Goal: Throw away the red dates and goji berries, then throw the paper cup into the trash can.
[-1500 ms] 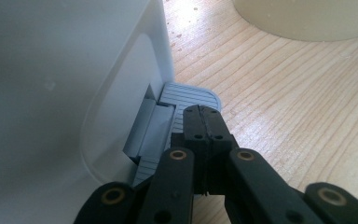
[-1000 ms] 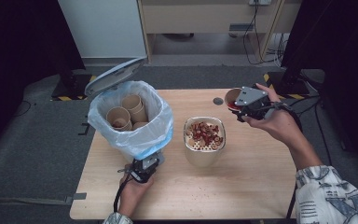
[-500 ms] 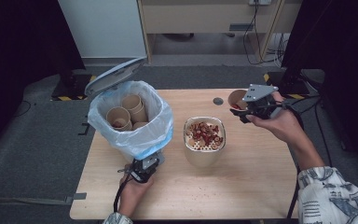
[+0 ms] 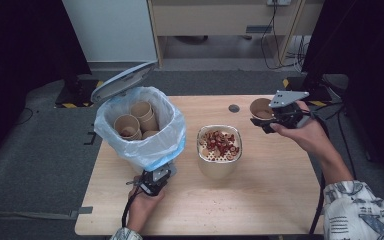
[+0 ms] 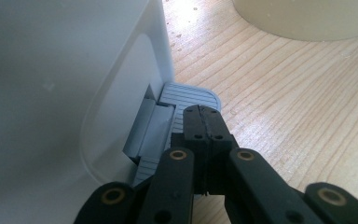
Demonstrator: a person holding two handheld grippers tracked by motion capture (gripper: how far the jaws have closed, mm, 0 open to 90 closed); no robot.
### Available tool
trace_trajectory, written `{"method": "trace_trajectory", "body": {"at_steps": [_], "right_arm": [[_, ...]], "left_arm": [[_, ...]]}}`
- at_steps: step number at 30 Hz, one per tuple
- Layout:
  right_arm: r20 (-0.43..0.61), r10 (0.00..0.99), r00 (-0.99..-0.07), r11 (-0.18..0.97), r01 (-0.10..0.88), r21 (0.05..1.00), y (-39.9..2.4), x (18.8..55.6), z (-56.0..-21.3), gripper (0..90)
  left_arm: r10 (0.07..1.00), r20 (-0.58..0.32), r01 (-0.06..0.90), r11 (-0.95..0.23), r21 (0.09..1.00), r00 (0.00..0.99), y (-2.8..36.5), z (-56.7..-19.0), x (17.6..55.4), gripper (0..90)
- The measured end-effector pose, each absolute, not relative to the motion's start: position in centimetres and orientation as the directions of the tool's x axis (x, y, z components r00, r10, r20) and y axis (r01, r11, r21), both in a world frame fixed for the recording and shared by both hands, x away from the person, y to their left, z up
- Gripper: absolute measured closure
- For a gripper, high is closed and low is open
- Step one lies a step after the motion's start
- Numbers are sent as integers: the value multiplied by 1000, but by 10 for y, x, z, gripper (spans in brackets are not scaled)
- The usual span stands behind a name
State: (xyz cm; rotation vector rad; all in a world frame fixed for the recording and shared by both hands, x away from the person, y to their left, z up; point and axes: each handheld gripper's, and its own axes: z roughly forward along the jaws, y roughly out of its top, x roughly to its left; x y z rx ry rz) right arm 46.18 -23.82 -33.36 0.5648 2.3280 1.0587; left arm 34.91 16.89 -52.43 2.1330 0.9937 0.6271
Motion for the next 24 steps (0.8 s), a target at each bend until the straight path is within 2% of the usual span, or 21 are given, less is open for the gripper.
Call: {"method": "trace_trajectory", "body": {"at_steps": [18,24], "right_arm": [[-161,582,-797,536,227,813,-262,460,-347,321],[-69,569,-820,494,273,826,-266,461,-352,321]], "left_arm": [[797,130,464,-466,754,590,169,-524,349,893],[797,137,460,-469,754,588,168,-525,349,893]]}}
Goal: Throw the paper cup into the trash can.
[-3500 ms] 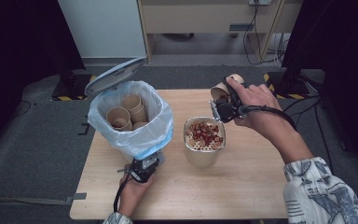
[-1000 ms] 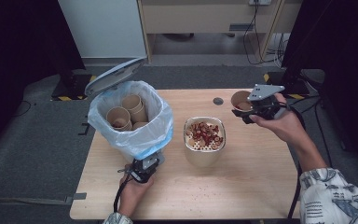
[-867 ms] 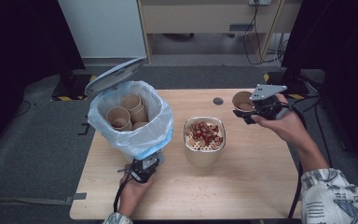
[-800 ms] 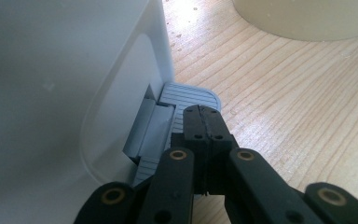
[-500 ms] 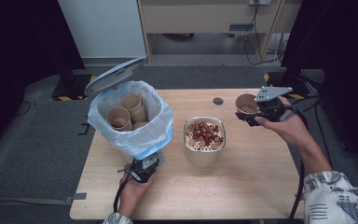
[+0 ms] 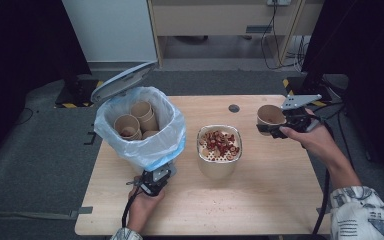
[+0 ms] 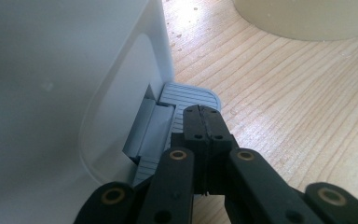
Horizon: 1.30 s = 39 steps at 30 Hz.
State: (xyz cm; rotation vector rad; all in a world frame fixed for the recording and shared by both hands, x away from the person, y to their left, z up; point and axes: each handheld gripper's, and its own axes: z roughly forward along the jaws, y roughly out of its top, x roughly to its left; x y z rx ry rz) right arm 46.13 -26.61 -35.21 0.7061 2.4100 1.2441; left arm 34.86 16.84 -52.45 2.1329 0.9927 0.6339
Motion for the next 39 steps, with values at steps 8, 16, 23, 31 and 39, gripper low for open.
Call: {"method": "trace_trajectory", "body": {"at_steps": [8,16,23,31,39], "right_arm": [[15,553,-833,453,316,834,-263,464,-355,321],[64,542,-838,424,339,840,-249,468,-342,322],[65,528,-847,433,335,837,-224,469,-327,322],[84,507,-858,426,335,840,-197,472,-315,323],[83,493,-866,414,317,853,-169,475,-301,323]], "left_arm": [[797,141,458,-471,754,588,168,-525,348,893],[797,154,452,-476,754,583,167,-525,347,892],[802,140,459,-465,757,581,167,-525,348,893],[810,133,467,-453,759,571,166,-525,347,893],[807,133,466,-457,758,575,167,-525,347,893]]}}
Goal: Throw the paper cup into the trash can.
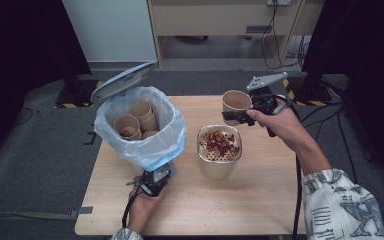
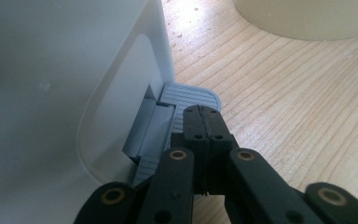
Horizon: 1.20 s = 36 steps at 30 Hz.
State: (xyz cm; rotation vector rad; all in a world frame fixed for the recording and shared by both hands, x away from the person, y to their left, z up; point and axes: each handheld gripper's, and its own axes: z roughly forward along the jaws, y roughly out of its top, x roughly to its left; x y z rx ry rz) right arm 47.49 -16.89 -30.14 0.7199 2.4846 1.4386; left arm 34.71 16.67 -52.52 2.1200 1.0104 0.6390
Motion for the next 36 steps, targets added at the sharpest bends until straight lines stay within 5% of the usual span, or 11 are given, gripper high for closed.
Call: {"method": "trace_trajectory", "body": {"at_steps": [36], "right_arm": [[83,484,-871,404,307,862,-66,478,-262,322]], "left_arm": [[805,132,465,-458,758,578,167,-525,347,892]]}}
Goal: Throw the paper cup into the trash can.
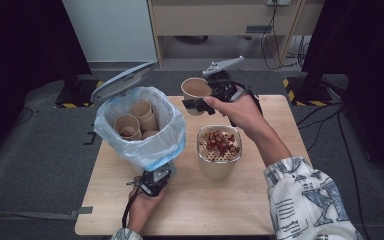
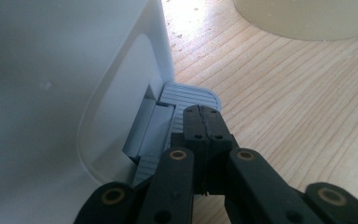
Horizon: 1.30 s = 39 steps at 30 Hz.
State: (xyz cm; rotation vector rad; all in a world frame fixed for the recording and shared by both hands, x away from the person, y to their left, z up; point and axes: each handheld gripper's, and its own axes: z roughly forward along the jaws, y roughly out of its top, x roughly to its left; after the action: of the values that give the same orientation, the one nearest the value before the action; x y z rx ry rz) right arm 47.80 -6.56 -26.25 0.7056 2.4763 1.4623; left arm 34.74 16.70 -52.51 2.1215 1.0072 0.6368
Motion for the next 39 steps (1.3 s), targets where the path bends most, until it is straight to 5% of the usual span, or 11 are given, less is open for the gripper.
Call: {"method": "trace_trajectory", "body": {"at_steps": [39], "right_arm": [[109,436,-893,404,303,863,21,484,-271,311]], "left_arm": [[806,130,467,-456,758,578,167,-525,348,893]]}}
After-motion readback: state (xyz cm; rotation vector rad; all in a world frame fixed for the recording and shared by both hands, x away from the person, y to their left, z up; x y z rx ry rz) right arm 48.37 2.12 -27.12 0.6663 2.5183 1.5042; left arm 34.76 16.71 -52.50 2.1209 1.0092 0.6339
